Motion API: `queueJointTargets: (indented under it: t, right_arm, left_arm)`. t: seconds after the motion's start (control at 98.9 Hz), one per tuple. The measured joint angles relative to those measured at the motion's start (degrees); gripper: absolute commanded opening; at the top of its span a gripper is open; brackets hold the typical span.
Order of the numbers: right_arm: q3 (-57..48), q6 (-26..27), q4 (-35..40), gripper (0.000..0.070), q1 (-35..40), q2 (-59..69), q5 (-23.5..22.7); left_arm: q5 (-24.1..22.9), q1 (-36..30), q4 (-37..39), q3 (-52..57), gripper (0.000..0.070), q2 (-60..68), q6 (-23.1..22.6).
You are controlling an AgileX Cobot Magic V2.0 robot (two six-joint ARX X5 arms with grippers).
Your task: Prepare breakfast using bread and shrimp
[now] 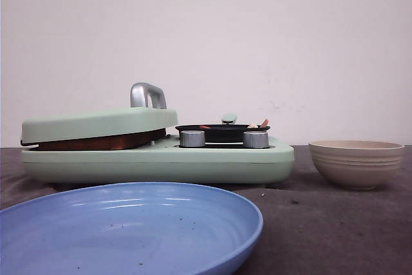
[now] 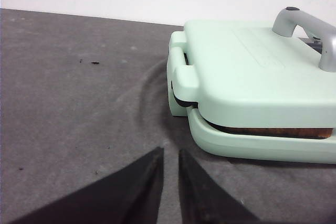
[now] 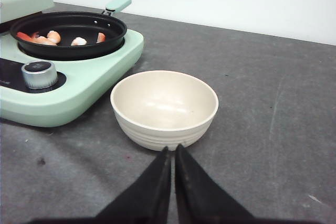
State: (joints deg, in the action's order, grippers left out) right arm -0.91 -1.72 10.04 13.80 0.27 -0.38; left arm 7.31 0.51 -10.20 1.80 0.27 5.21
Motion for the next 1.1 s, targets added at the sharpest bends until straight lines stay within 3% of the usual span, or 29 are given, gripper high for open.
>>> queueJointTargets:
  t: [0.415, 0.556, 0.819, 1.103]
  right_arm:
    - [0.0, -1.4, 0.0, 0.0001, -1.7, 0.0, -3.3]
    - [0.0, 1.2, 0.0, 0.0001, -1.7, 0.0, -3.3]
    - [0.0, 5.1, -0.1, 0.0001, -1.7, 0.0, 2.6]
    - [0.0, 5.2, -0.1, 0.0001, -2.4, 0.0, 2.8]
  left_arm:
    - [0.0, 0.0, 0.0, 0.0, 0.0, 0.0, 0.0]
    - [0.0, 0.0, 0.0, 0.0, 0.0, 0.0, 0.0]
    - [0.0, 0.0, 0.0, 0.0, 0.0, 0.0, 0.0]
    - [0.0, 0.0, 0.0, 0.0, 0.0, 0.0, 0.0]
